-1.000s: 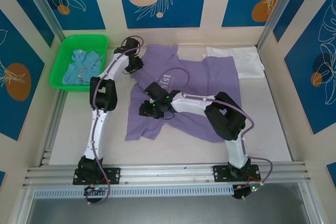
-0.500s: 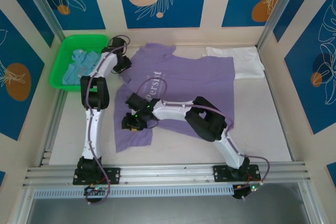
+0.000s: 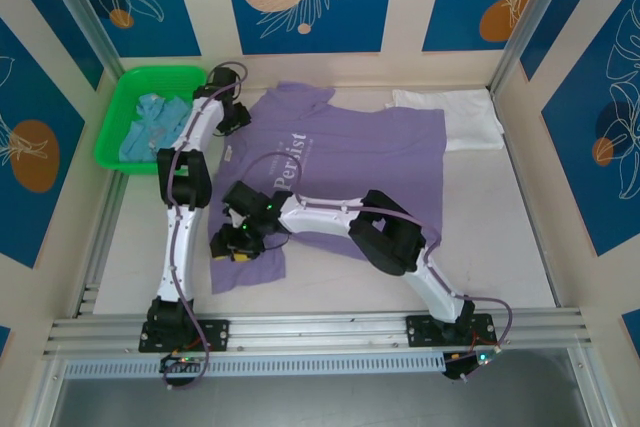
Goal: Fold and stack the t-shirts
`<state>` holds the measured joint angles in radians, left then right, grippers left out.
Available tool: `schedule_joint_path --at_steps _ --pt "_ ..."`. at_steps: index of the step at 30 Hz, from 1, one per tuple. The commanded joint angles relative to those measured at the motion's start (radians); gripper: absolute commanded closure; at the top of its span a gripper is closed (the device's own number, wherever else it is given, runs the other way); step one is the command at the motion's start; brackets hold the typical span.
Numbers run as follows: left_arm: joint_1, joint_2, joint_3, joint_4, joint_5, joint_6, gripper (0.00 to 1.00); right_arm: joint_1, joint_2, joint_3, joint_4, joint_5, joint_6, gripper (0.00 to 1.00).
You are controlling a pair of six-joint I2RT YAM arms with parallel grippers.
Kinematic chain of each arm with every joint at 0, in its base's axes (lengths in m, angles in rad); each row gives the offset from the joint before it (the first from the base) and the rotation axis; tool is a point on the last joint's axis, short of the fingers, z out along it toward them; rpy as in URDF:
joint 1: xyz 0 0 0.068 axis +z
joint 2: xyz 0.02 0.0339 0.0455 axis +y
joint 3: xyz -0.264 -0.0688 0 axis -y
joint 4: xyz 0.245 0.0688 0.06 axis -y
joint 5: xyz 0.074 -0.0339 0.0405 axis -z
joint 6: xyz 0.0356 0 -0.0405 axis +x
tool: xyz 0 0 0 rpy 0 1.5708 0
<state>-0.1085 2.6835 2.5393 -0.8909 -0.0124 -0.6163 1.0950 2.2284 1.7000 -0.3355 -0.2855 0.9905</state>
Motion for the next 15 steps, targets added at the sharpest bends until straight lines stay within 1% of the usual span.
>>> schedule_joint_path --at_steps 1,4,5,6,7,9,11,12,15 --pt "0.030 -0.017 0.027 -0.071 -0.039 0.018 0.57 -0.019 -0.165 -0.040 -0.047 0.033 -0.056 0.41" --pt "0.019 -0.100 0.016 -0.090 -0.039 0.023 0.41 -0.081 -0.368 -0.227 -0.043 0.156 -0.041 0.38" --pt "0.013 -0.140 -0.002 -0.090 -0.035 0.020 0.33 -0.112 -0.433 -0.295 -0.066 0.197 -0.029 0.38" --pt "0.008 -0.188 -0.034 -0.083 -0.032 0.014 0.26 -0.147 -0.510 -0.376 -0.083 0.230 -0.021 0.38" --pt "0.002 -0.234 -0.074 -0.071 -0.031 0.012 0.22 -0.179 -0.580 -0.450 -0.091 0.260 -0.011 0.38" --pt "-0.012 -0.363 -0.212 -0.015 -0.025 -0.003 0.14 -0.259 -0.750 -0.620 -0.136 0.336 0.023 0.38" --pt "-0.027 -0.490 -0.358 0.045 -0.011 -0.016 0.11 -0.348 -0.905 -0.746 -0.238 0.418 0.062 0.37" --pt "-0.036 -0.566 -0.451 0.082 0.003 -0.024 0.12 -0.411 -0.984 -0.807 -0.288 0.448 0.072 0.37" --pt "-0.080 -0.786 -0.744 0.187 0.050 -0.058 0.13 -0.601 -1.180 -0.958 -0.393 0.478 0.057 0.40"
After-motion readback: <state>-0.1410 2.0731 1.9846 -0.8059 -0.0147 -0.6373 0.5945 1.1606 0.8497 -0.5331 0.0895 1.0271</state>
